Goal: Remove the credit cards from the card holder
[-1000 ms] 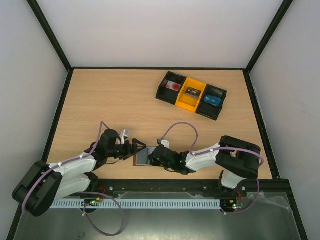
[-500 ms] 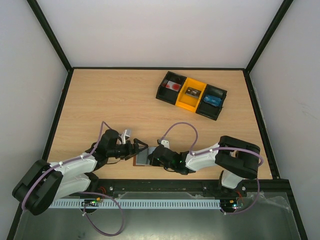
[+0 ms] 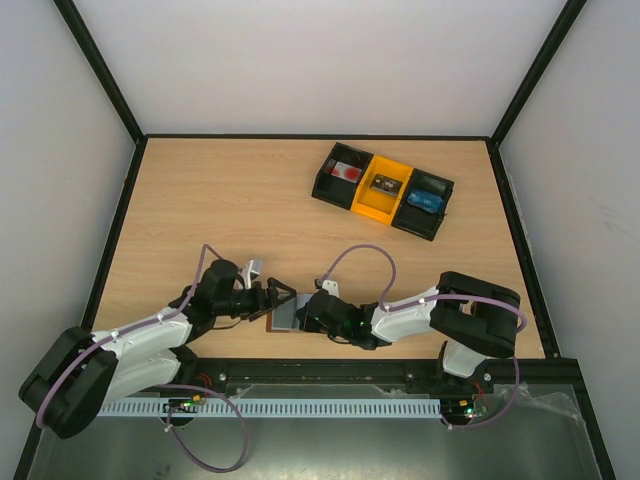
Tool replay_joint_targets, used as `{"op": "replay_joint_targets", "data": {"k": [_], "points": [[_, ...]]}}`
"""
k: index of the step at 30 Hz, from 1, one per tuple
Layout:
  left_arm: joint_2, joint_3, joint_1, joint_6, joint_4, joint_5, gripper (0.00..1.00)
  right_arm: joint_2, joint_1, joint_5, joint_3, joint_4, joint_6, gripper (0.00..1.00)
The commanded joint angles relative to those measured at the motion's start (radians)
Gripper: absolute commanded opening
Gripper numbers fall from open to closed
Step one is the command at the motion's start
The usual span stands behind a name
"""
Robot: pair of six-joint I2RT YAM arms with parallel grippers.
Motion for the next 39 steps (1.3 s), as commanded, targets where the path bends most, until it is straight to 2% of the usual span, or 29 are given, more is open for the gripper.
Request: {"op": "replay_joint_targets", "data": {"k": [1, 14, 22, 39], "points": [[-0.004, 0.027, -0.003, 0.052, -0.083, -0.047, 0.98, 0.016, 0.008, 0.030, -0.021, -0.027, 0.005, 0.06], [0.004, 0.037, -0.002, 0.080, -0.118, -0.082, 0.98, 0.012, 0.008, 0.033, -0.026, -0.025, 0.004, 0.06], [0.027, 0.026, -0.002, 0.060, -0.058, -0.045, 0.97, 0.019, 0.008, 0.030, -0.022, -0.022, 0.005, 0.06], [-0.023, 0.026, -0.005, 0.034, -0.059, -0.031, 0.98, 0.023, 0.008, 0.028, -0.023, -0.017, 0.004, 0.06]]}}
